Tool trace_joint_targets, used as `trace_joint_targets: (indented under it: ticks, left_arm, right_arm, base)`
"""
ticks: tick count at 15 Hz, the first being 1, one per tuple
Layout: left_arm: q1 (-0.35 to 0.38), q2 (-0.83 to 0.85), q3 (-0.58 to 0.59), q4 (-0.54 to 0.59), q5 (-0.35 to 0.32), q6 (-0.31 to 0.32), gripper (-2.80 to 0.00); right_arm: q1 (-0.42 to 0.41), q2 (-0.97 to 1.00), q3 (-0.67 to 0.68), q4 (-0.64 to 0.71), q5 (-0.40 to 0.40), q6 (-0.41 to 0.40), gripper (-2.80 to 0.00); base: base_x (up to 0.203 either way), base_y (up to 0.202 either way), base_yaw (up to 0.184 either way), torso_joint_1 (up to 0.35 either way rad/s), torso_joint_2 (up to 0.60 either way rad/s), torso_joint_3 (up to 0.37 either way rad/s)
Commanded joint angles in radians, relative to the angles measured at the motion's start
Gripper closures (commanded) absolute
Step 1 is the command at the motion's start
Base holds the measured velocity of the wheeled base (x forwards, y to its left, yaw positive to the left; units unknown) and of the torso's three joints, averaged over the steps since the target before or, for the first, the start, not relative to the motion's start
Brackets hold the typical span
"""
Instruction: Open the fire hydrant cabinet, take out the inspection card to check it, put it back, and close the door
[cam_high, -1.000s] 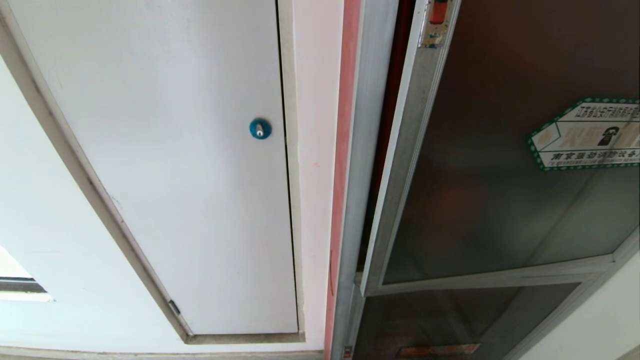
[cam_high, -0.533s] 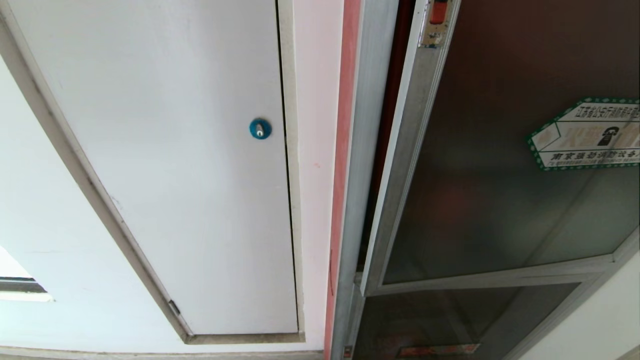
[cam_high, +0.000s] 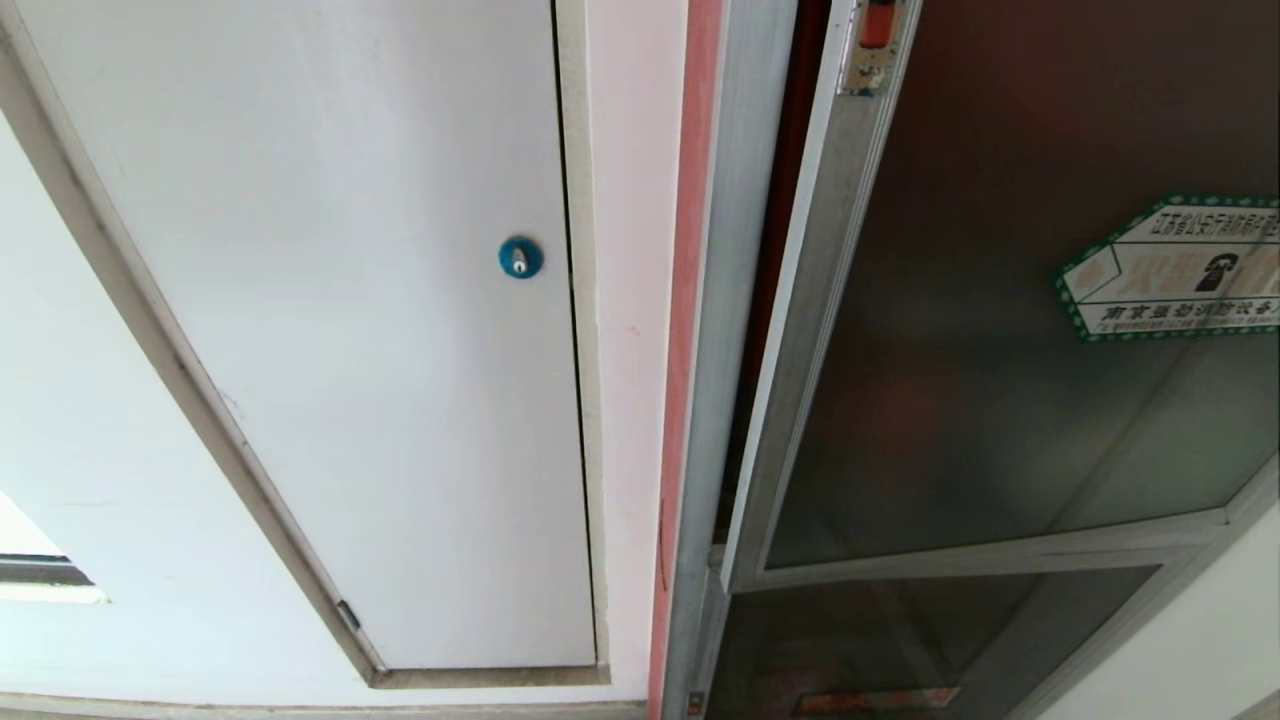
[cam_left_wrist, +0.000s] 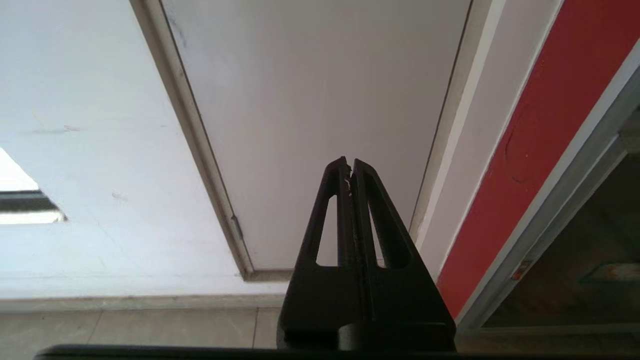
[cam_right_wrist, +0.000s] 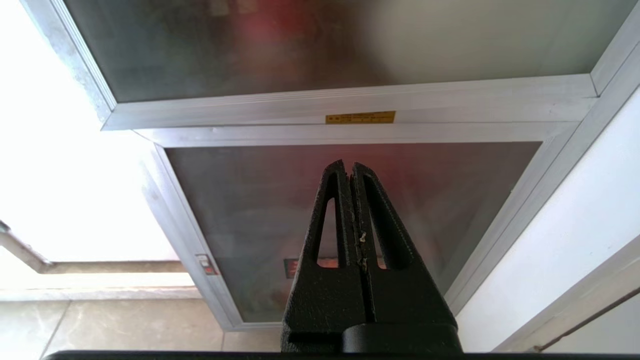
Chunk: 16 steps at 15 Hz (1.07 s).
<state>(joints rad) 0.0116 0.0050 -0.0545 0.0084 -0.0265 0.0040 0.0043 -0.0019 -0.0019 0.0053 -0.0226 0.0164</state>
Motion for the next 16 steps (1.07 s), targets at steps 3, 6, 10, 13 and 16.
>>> trace_joint_targets:
  ticks: [3, 6, 10, 13, 16]
  left_arm:
    - [-0.004, 0.138, -0.126, -0.004, -0.065, -0.007, 0.0]
    - [-0.005, 0.369, -0.252, -0.026, -0.178, -0.046, 0.0]
    - [-0.044, 0.743, -0.362, -0.191, -0.357, -0.102, 0.0]
    - [-0.297, 0.923, -0.479, -0.268, -0.439, -0.216, 0.0]
    - [-0.509, 1.131, -0.628, -0.293, -0.462, -0.289, 0.0]
  right_arm:
    - [0.0, 0.002, 0.0, -0.001, 0.0, 0.004, 0.0]
    - [0.0, 0.002, 0.0, -0.001, 0.0, 0.004, 0.0]
    - [0.0, 0.002, 0.0, -0.001, 0.0, 0.004, 0.0]
    - [0.0, 0.002, 0.0, -0.001, 0.0, 0.004, 0.0]
    - [0.0, 0.002, 0.0, -0.001, 0.0, 0.0, 0.0]
  base:
    - [0.0, 0.0, 0.0, 0.0, 0.0, 0.0]
    - [0.0, 0.0, 0.0, 0.0, 0.0, 0.0]
    - [0.0, 0.0, 0.0, 0.0, 0.0, 0.0]
    - [0.0, 0.0, 0.0, 0.0, 0.0, 0.0]
    - [0.0, 0.0, 0.0, 0.0, 0.0, 0.0]
